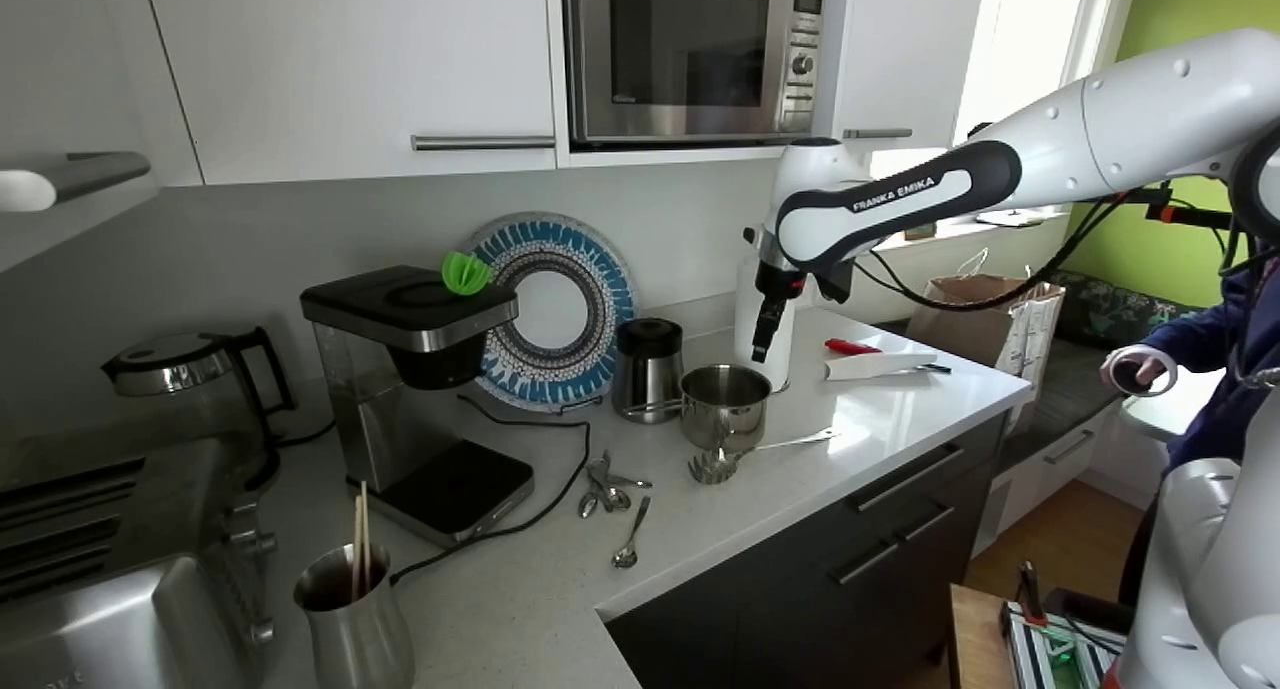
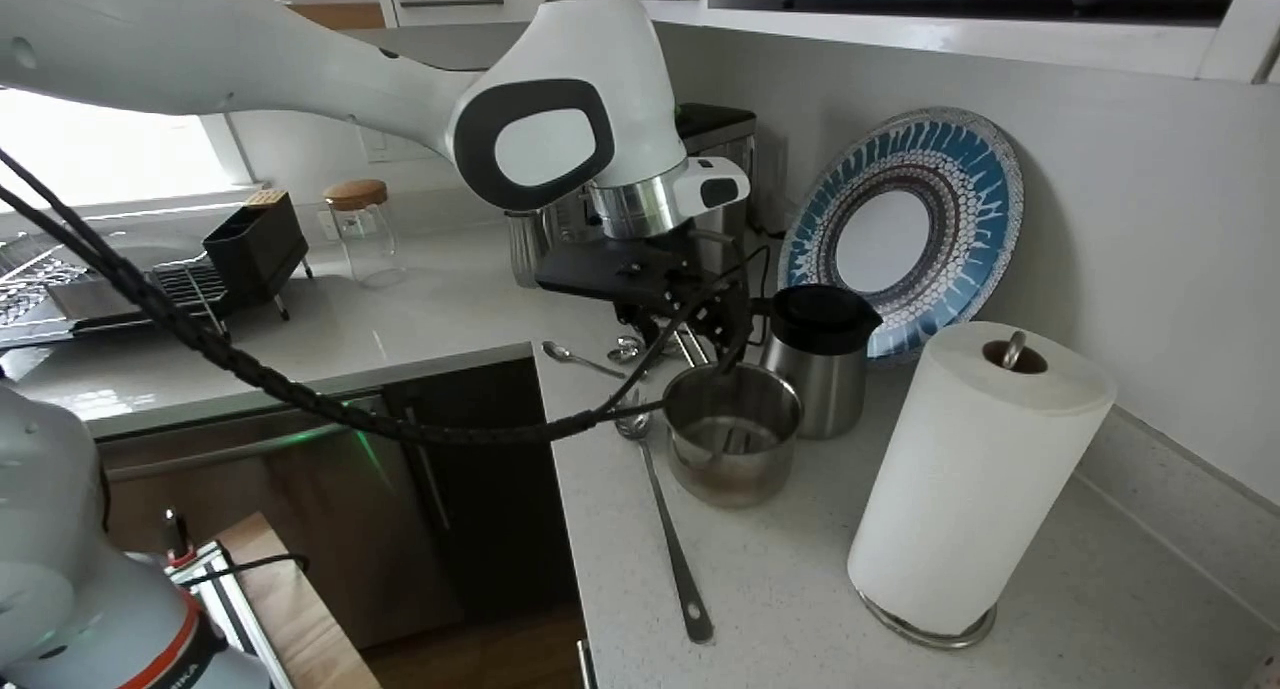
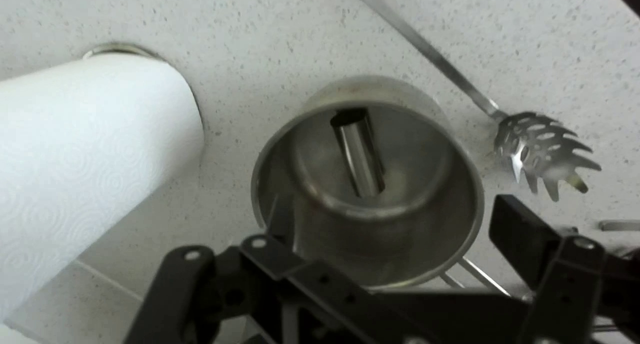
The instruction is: Remove the metallic cylinder from the pot and put it on the counter top
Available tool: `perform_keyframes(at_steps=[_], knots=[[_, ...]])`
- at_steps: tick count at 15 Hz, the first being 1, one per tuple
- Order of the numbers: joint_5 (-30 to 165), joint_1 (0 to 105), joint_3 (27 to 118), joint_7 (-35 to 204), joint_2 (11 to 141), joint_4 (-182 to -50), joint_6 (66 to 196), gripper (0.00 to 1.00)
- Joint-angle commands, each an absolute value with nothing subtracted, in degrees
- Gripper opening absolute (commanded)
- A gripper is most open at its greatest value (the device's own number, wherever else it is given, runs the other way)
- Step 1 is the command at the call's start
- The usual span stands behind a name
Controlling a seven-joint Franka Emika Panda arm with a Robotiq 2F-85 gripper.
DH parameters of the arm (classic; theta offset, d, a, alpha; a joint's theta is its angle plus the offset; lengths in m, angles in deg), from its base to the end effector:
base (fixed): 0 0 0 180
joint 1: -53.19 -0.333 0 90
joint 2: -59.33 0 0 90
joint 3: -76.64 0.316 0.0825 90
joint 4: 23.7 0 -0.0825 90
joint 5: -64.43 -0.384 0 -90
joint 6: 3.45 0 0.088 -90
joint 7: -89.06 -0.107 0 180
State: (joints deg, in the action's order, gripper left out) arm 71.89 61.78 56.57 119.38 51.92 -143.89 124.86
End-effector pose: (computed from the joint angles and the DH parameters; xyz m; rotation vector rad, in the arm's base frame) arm 0.4708 -0.2685 0.5005 2.9352 0.1366 0.2907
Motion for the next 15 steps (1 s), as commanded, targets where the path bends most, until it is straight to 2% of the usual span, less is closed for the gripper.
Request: perform_keyframes(at_steps=[1, 9, 15], knots=[[63.9, 62.4, 57.2, 125.9, 57.1, -141.9, 131.7, 1.0], [53.4, 66.9, 60.0, 140.8, 67.3, -136.5, 131.4, 1.0], [58.2, 67.9, 61.4, 137.0, 67.9, -136.3, 133.6, 1.0]])
